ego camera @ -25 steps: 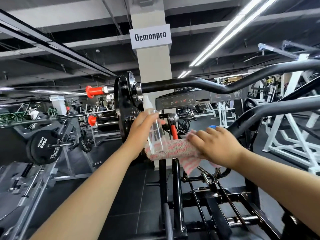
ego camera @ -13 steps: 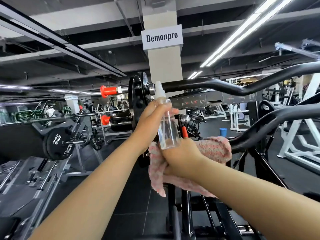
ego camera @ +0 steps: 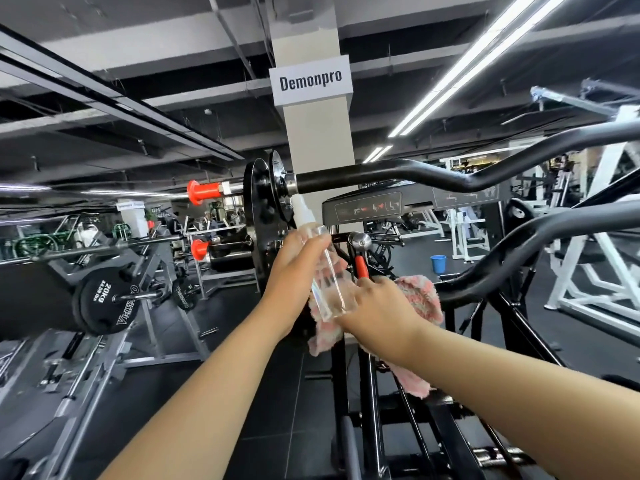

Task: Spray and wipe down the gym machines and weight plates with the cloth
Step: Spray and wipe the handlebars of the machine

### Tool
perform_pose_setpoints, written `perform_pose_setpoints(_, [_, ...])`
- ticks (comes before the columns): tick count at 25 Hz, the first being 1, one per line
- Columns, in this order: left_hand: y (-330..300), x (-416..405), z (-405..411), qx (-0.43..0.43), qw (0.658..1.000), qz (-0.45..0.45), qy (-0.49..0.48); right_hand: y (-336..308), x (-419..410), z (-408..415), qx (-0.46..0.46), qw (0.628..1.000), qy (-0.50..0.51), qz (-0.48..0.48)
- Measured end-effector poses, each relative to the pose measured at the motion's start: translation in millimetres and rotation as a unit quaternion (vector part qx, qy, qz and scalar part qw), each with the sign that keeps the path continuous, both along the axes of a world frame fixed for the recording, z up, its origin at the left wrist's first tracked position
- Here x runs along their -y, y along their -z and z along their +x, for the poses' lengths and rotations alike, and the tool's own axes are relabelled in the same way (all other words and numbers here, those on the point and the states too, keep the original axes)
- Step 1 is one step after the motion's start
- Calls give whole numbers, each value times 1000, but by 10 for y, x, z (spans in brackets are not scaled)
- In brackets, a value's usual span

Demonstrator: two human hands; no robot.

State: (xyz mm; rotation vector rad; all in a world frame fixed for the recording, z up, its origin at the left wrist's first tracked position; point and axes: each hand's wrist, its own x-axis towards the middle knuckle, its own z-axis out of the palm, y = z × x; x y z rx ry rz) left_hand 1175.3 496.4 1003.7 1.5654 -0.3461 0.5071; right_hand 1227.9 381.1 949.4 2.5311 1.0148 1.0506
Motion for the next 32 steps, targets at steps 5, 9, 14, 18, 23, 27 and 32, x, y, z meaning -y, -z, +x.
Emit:
perform_pose_setpoints(5, [-110,8,100,-2,999,13,-48,1,437,-6,69,997,32,12])
perform_pose_setpoints(9, [-92,7,216,-10,997,7,-81,42,777,156,95,995,14,-10])
perform_pose_setpoints(14, [-42,23,315,-18,998,-8,-66,25,1039,181,144,989,-16,-36])
perform_pose_setpoints(18, [6,13,380,-16,998,-4,-65,12,1249,94,146,989,5,-33])
perform_pose_setpoints(23, [-55,149,492,-21,997,3,-68,-135,768,-209,-39,997,59,10])
perform_pose_setpoints(27, [-105,155,555,-69,994,-9,-87,-192,483,-100,-53,996,58,37])
perform_pose_setpoints(32, [-70,31,567,-99,990,-35,-96,-59,746,5,10,999,34,-4])
